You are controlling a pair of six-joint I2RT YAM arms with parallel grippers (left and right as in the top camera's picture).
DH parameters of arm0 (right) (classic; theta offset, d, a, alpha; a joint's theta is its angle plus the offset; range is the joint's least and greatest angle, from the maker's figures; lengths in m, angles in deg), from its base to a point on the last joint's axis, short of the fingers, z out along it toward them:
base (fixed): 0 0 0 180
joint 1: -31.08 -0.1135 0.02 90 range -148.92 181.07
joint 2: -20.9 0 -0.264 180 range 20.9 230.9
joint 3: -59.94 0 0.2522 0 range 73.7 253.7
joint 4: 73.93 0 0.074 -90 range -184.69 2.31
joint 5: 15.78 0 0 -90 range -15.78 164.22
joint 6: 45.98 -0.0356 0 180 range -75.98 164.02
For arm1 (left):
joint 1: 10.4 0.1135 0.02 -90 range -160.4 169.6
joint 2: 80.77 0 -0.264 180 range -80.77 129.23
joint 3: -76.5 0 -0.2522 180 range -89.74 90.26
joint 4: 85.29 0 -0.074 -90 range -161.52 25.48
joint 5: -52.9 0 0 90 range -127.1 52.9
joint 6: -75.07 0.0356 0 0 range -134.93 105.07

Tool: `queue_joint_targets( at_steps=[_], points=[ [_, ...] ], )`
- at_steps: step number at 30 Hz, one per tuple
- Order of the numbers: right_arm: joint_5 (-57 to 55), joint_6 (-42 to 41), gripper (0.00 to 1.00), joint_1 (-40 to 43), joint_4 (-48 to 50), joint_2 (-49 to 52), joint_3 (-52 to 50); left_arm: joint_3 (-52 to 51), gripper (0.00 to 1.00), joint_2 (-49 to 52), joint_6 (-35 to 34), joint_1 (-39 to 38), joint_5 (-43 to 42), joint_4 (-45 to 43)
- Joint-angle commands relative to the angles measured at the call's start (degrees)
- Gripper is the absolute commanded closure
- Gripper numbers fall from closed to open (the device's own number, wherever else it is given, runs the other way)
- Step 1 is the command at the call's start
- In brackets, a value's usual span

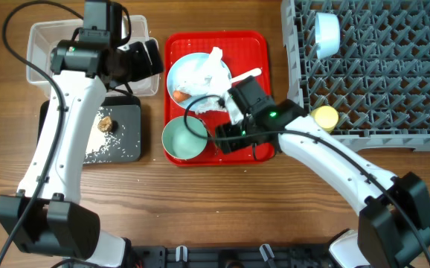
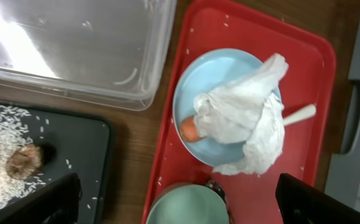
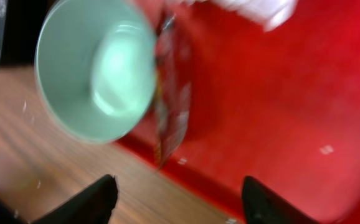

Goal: Sort waste into correct bins and load items into the dishwasher rack

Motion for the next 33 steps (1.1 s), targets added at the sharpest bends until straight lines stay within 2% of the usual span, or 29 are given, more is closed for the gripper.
queue_joint_targets(
  at_steps=[1, 5, 7, 14, 20, 21, 23, 25, 28, 31, 33],
  points=[
    [-3.8, -4.5, 0.27, 8.4, 0.7, -4.3, 0.9, 0.0, 0.02, 1.4, 6.0, -4.5, -2.3, 1.7],
    [-0.5, -1.2, 0.23, 25.8, 0.0, -11.5, 1.3, -0.8, 0.04, 5.9, 17.2, -13.1, -2.3, 4.1],
    [0.8, 0.3, 0.23, 30.1, -1.3, -12.8, 1.3, -2.1, 0.1, 9.0, 19.3, -17.1, -1.2, 2.6],
    [0.8, 3.0, 0.22, 32.0, -5.1, -12.9, 1.3, -3.1, 0.16, 20.4, 18.9, -22.1, -0.5, -11.6],
    [0.8, 3.0, 0.22, 32.0, -5.3, -12.9, 1.3, -3.1, 0.27, 26.8, 18.9, -23.8, 4.6, -15.2],
    [0.7, 3.0, 0.22, 32.0, -5.3, -12.9, 1.3, -3.1, 0.35, 27.4, 18.9, -23.8, 4.6, -15.4],
    [0.7, 3.0, 0.22, 32.0, -5.3, -12.9, 1.3, -3.1, 0.62, 27.5, 18.9, -23.8, 4.6, -15.6],
    [0.8, 3.0, 0.22, 32.0, -5.3, -12.9, 1.3, -3.0, 0.74, 27.3, 18.9, -23.8, 4.6, -15.8],
    [0.7, 3.0, 0.22, 32.0, -5.2, -12.9, 1.3, -2.9, 0.83, 26.0, 18.3, -23.9, 4.3, -15.8],
    [0.7, 3.1, 0.22, 32.0, -5.1, -12.9, 1.3, -2.4, 0.96, 24.1, 18.3, -24.3, 4.4, -15.8],
    [0.7, 3.1, 0.22, 32.0, -5.1, -12.9, 1.3, -2.3, 0.96, 21.6, 18.2, -24.3, 4.3, -15.8]
  ],
)
